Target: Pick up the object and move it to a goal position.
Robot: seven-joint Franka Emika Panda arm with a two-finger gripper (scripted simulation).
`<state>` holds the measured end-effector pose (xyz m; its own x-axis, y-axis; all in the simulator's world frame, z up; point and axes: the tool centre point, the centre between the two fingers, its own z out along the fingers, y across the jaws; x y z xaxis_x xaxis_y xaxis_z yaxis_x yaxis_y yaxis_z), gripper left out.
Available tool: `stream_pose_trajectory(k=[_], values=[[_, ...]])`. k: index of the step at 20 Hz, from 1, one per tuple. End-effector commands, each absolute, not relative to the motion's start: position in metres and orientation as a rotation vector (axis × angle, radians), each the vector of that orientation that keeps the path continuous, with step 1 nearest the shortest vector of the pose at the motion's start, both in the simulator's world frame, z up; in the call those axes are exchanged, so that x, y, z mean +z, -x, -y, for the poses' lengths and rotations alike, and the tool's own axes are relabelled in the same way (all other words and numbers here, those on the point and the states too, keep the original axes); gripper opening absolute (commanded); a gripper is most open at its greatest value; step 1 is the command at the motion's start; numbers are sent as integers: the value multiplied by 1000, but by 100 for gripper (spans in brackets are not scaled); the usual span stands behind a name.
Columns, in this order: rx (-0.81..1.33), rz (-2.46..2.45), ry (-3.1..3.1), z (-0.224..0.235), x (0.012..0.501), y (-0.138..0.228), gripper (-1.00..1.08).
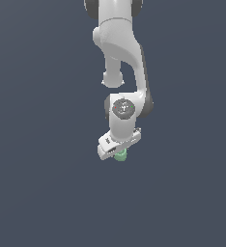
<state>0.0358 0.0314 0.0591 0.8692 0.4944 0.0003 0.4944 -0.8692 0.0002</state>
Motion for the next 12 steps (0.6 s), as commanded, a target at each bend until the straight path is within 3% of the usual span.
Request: stream_pose_trajectory(k=[1, 7, 12], values=[[7, -807, -3035, -31, 63, -37, -100], [64, -844, -3020, -26, 95, -48, -100], [157, -904, -2991, -19, 149, -64, -100]])
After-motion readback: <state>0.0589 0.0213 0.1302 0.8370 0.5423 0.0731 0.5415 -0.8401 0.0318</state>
